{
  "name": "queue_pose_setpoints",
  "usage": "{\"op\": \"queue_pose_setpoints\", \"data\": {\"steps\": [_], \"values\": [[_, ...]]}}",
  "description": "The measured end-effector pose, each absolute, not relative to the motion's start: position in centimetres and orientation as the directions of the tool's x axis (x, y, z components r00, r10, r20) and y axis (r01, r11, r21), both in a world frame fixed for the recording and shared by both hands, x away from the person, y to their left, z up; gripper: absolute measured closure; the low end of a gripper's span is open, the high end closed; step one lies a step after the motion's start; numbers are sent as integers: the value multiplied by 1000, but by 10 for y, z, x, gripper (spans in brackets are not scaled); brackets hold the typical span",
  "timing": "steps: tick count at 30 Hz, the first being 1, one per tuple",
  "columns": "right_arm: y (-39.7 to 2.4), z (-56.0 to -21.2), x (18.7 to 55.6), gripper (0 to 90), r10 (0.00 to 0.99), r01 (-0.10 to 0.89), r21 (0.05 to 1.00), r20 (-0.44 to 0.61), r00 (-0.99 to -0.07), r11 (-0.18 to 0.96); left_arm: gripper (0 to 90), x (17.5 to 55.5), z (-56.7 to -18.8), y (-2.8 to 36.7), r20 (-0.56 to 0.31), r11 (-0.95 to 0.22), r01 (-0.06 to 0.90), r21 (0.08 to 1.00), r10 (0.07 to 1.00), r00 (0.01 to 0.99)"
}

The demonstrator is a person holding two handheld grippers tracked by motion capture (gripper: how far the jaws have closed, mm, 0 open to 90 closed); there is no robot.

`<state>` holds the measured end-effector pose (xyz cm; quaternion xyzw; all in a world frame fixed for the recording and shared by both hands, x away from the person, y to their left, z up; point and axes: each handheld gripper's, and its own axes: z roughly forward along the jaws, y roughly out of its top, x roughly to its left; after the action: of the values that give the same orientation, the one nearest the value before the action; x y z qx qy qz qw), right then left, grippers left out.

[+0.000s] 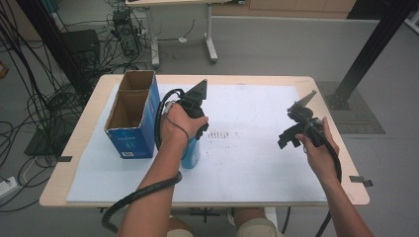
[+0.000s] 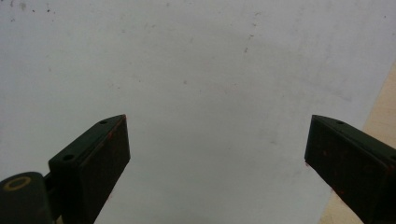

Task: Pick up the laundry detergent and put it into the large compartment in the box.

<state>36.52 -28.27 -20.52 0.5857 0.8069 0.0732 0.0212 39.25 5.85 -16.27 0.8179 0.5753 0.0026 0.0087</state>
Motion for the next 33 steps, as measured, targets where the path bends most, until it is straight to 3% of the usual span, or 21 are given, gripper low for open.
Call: {"op": "queue_pose_setpoints", "data": {"steps": [33], "values": [[-282, -206, 365, 65, 947, 941, 144, 52, -318, 308, 373, 392, -163, 59, -8, -334, 942, 21, 942, 335]]}}
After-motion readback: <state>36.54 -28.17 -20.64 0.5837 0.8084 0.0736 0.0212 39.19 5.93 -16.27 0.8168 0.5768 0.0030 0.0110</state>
